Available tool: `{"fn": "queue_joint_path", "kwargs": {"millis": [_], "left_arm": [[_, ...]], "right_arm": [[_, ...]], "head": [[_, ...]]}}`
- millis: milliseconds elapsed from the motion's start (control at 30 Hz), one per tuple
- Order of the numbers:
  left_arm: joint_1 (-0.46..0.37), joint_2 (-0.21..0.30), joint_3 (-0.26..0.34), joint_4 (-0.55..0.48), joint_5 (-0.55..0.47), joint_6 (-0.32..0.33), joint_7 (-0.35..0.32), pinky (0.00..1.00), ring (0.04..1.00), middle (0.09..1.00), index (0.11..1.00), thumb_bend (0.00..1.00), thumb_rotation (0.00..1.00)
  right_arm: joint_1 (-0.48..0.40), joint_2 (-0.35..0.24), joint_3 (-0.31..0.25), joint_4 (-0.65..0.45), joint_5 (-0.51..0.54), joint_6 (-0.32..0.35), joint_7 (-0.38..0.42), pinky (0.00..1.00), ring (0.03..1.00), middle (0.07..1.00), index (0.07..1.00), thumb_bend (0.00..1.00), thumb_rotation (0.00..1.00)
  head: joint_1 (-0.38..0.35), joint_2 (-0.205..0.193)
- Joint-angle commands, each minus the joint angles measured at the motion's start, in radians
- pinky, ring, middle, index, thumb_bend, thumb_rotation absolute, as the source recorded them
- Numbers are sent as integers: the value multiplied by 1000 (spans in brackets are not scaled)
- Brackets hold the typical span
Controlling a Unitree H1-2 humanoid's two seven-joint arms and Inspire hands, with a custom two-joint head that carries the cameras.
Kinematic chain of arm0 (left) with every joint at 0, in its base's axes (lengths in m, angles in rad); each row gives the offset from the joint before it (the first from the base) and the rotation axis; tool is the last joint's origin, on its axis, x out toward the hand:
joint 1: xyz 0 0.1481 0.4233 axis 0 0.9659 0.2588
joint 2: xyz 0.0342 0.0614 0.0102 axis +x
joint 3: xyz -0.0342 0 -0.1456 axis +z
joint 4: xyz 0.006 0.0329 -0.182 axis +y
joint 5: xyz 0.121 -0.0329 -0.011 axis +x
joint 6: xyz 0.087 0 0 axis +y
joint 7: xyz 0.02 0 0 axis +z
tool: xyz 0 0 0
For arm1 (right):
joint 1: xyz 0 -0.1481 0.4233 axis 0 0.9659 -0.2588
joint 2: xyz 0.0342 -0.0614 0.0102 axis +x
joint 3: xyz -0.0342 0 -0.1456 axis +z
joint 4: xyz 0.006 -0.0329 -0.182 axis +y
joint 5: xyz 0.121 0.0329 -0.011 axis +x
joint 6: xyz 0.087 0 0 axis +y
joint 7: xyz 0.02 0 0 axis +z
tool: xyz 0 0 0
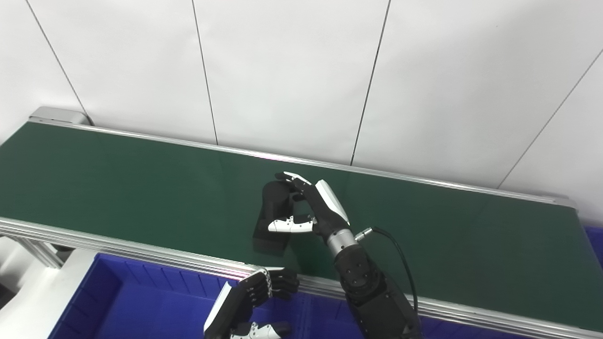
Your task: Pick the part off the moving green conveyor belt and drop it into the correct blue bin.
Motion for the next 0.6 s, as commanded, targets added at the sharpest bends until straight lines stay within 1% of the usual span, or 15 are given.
{"fn": "queue_joint_path", "kwargs": {"millis": [0,67,100,133,233,300,333,367,400,433,467,500,567], "left_arm": [[2,-13,-6,-33,8,-20,7,612,648,663,677,983,467],[3,-14,-7,-34,10,-19,7,613,649,664,678,981,468],[4,-15,-7,-36,11,-18,7,615,650,666,679,981,468],[5,-15,-8,-38,11,-17,7,615,650,666,679,981,468],[6,-17,-8,-39,11,-19,6,614,649,665,678,980,468],[6,-17,-7,-40,14,-21,7,612,648,665,678,980,472],[6,-18,-6,-40,10,-22,6,612,647,664,678,976,468],[6,-18,-6,-39,8,-23,5,611,645,663,678,975,466],[6,-18,-5,-41,6,-20,4,610,644,662,678,975,465],[7,-18,-5,-41,6,-19,4,610,644,661,677,978,465],[7,-17,-4,-43,4,-18,4,609,642,660,677,979,465],[7,-17,-4,-45,2,-16,3,606,642,658,675,978,464],[8,-15,-2,-47,-2,-16,2,605,639,656,674,980,466]], "right_arm": [[-51,22,4,-11,-9,-58,-29,778,822,816,838,764,260],[-55,21,6,6,-17,-67,-42,767,813,808,834,764,242],[-56,22,6,12,-21,-68,-51,746,798,798,826,763,206],[-57,24,6,22,-29,-73,-72,737,793,794,823,762,192],[-57,32,0,42,-42,-82,-124,625,699,735,764,773,41],[-54,34,-2,47,-48,-92,-154,589,664,715,740,769,10],[-52,37,-6,51,-53,-102,-181,552,632,696,715,753,4],[-51,39,-8,55,-56,-109,-200,460,569,661,678,617,2],[-50,43,-14,61,-52,-125,-219,413,536,643,658,548,0],[-49,45,-19,66,-46,-138,-233,369,492,589,599,521,0],[-49,48,-24,71,-41,-148,-242,342,464,556,561,504,0],[-49,50,-29,73,-36,-152,-248,357,454,537,536,500,0],[-48,49,-34,69,-34,-155,-252,363,449,522,523,497,0]], "head": [[4,4],[3,5],[3,6],[3,7],[3,7],[0,11],[-1,10],[-1,10],[-3,12],[-3,12],[-5,13],[-5,13],[-8,15]]}}
